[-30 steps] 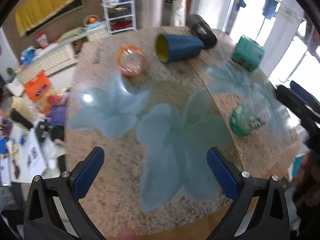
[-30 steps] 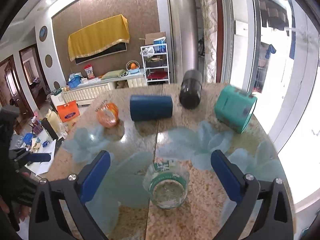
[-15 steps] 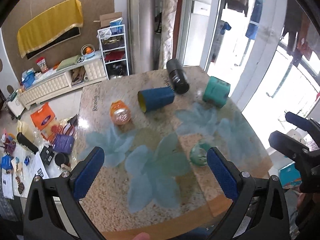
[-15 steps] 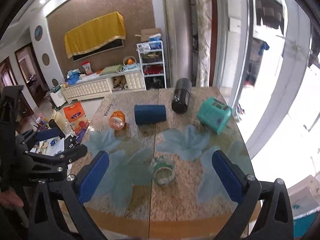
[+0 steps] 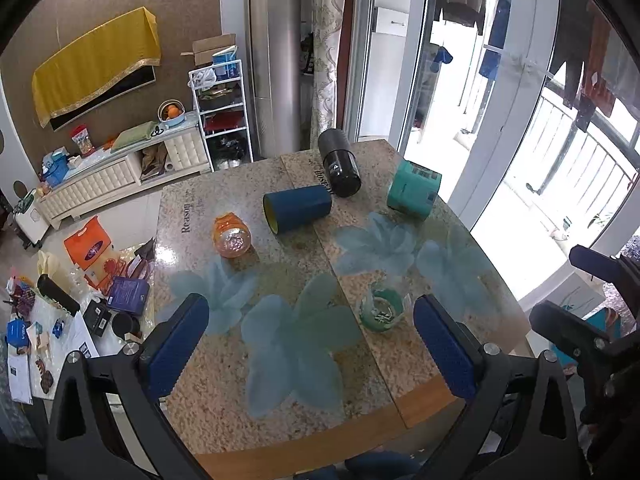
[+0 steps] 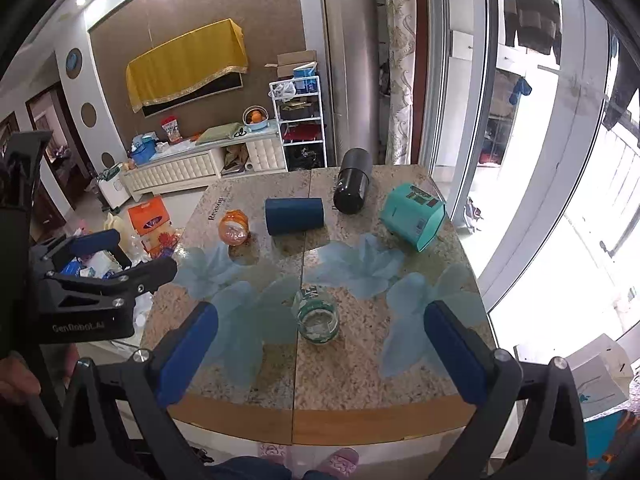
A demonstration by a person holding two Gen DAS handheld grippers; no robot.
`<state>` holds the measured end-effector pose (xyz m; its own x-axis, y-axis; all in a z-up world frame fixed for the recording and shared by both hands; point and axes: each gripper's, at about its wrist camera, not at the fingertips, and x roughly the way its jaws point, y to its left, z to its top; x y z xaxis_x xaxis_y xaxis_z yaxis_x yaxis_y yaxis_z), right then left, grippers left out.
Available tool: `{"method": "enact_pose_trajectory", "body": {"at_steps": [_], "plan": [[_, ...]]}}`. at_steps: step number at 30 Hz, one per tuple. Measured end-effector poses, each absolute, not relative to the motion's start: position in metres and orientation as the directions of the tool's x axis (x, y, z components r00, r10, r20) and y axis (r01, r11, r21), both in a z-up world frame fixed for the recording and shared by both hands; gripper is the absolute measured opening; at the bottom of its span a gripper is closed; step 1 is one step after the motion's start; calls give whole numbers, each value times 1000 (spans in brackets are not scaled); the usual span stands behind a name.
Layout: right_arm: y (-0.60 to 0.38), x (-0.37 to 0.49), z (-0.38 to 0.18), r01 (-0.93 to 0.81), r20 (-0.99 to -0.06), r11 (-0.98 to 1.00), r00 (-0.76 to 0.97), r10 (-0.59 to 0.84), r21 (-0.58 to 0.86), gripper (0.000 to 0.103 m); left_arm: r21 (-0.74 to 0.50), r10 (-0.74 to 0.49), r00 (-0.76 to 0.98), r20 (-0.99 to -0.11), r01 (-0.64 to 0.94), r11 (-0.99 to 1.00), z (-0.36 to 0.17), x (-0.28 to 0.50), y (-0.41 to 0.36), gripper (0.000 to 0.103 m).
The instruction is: Flip cup upright
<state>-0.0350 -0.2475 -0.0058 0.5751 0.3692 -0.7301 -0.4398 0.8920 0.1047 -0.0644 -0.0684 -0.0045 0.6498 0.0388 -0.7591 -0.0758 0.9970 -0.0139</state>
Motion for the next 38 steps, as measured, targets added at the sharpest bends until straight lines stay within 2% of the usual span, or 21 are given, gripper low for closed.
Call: {"method": "enact_pose_trajectory", "body": {"at_steps": [38], "plan": [[-243, -29, -10, -410, -731, 904, 580, 359, 119, 103, -34, 12, 625, -780, -61, 998, -12, -59, -63, 103]]}}
